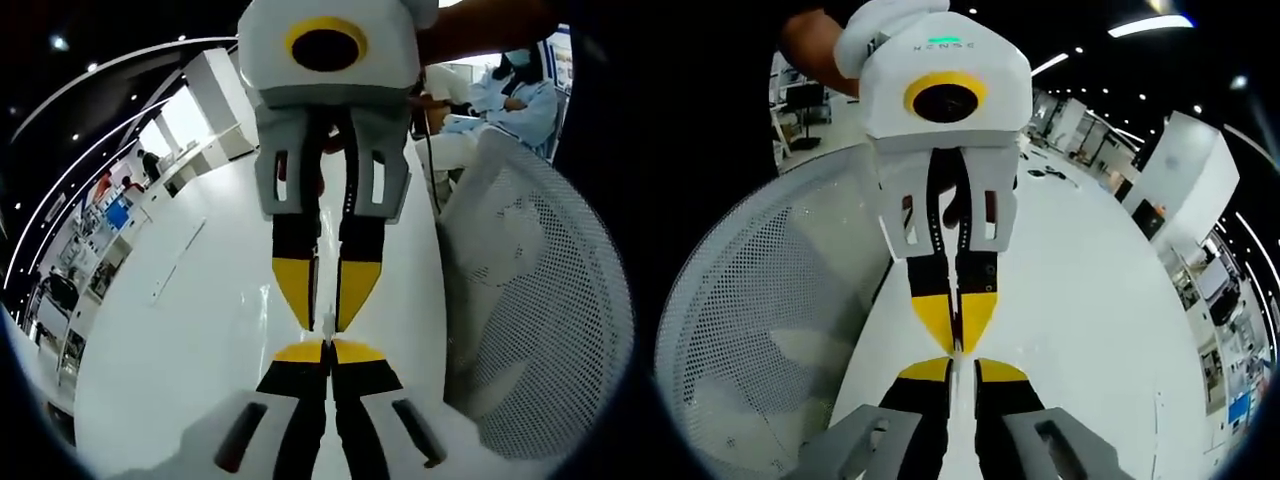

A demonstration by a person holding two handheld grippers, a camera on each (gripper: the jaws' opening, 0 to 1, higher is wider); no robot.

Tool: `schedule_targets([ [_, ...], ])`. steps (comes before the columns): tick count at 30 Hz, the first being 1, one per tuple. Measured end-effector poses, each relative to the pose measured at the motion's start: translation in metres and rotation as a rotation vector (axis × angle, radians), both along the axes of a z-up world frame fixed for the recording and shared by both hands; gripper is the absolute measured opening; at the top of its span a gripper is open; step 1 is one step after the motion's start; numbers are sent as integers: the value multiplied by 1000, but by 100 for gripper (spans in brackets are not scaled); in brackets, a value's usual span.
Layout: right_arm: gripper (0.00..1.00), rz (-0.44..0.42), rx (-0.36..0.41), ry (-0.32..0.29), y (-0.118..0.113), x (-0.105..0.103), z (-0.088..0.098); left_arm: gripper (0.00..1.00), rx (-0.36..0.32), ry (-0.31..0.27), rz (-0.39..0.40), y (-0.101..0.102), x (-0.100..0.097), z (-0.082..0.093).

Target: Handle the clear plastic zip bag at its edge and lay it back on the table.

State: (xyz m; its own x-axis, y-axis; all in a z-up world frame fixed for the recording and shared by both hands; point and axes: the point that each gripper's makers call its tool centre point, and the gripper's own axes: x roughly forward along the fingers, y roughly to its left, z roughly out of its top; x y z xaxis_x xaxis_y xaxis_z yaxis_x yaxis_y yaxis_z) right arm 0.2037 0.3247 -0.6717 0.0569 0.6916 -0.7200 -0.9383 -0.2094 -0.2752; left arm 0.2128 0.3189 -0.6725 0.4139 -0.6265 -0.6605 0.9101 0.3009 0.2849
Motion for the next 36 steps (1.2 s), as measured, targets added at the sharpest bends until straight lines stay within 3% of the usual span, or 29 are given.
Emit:
schedule_targets([
  [10, 0, 2, -19, 18, 0, -1, -6, 0, -2, 18, -1, -1, -1, -1],
  [12, 0, -1, -21, 30, 0, -2, -7, 0, -1, 33, -4, 0, -2, -2],
  [14, 0, -17, -35, 88, -1, -8, -10, 0, 7, 58, -19, -1, -7, -5],
  [22, 0, -46, -46, 116, -1, -7, -13, 0, 15, 74, -15, -1, -9, -8],
  [36, 0, -56, -103, 102, -6, -10, -19, 0, 27, 93, -13, -1, -10, -14],
])
